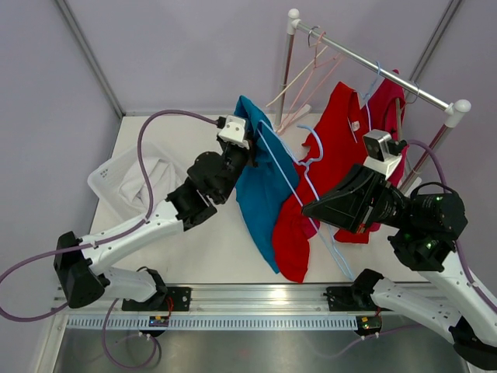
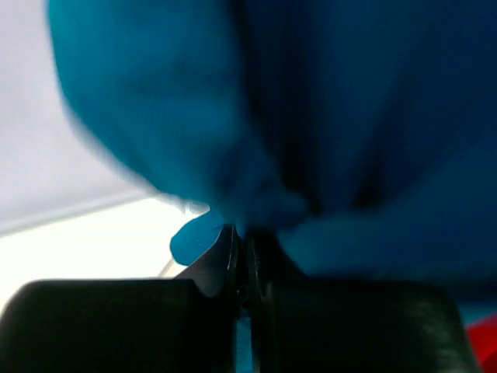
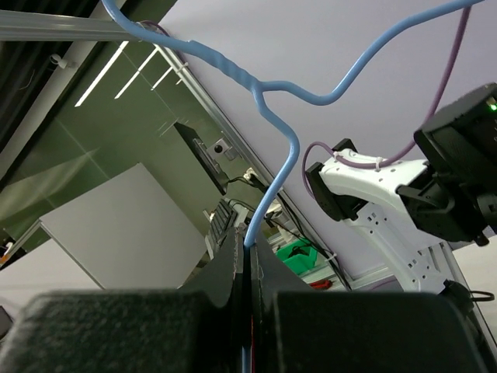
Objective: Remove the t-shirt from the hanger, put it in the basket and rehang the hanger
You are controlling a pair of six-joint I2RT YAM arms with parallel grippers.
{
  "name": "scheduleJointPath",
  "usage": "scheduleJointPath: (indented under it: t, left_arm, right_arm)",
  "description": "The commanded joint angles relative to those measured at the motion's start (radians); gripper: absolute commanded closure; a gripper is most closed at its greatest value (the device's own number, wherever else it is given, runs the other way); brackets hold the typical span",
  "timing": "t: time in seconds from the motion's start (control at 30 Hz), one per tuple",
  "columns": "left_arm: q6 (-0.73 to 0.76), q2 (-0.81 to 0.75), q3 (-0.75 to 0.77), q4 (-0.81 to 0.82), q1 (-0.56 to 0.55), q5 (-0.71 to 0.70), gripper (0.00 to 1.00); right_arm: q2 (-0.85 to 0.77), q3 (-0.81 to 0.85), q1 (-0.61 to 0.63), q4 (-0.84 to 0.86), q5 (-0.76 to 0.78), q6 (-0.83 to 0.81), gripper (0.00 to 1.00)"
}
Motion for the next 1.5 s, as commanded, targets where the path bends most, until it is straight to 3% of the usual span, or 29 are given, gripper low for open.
scheduleJointPath:
  t: [0.0,0.13,0.3,0.47,0.6,0.8,0.87,1.2,1.3,1.37,1.47]
  left_arm:
    - [0.094,-0.069,0.051,0.058,0.002,-0.055,1.0]
    - [0.174,-0.138,0.026,0.023,0.009,-0.141,1.0]
    - [0.257,-0.16,0.133,-0.215,0.094,-0.181,1.0]
    - [0.141,-0.163,0.348,-0.438,0.295,-0.054,1.0]
    - [0.058,-0.114,0.572,-0.558,0.369,0.037,1.0]
    - [0.059,-0.009,0.941,-0.669,0.42,0.0,1.0]
    - [0.074,-0.005,0.983,-0.666,0.459,-0.021,1.0]
    - [0.146,-0.023,0.916,-0.507,0.594,-0.098,1.0]
    - [0.255,-0.026,0.82,-0.451,0.602,-0.155,1.0]
    - [0.286,-0.048,0.668,-0.411,0.633,-0.14,1.0]
    - [0.205,-0.12,0.435,-0.356,0.696,-0.12,1.0]
  right_arm:
    - [-0.044,0.009,0.015,0.064,-0.042,-0.018,1.0]
    - [-0.088,0.013,0.016,-0.025,-0.034,-0.087,1.0]
    - [-0.186,-0.021,0.015,-0.327,0.009,-0.197,1.0]
    - [-0.337,-0.093,0.015,-0.525,0.086,-0.251,1.0]
    - [-0.404,-0.086,0.016,-0.644,0.152,-0.302,1.0]
    - [-0.408,-0.038,0.016,-0.731,0.204,-0.365,1.0]
    - [-0.392,-0.027,0.016,-0.759,0.213,-0.382,1.0]
    - [-0.289,0.003,0.015,-0.786,0.196,-0.437,1.0]
    - [-0.28,-0.003,0.015,-0.796,0.198,-0.449,1.0]
    - [-0.28,-0.018,0.015,-0.803,0.21,-0.455,1.0]
    - [-0.286,-0.047,0.015,-0.794,0.238,-0.454,1.0]
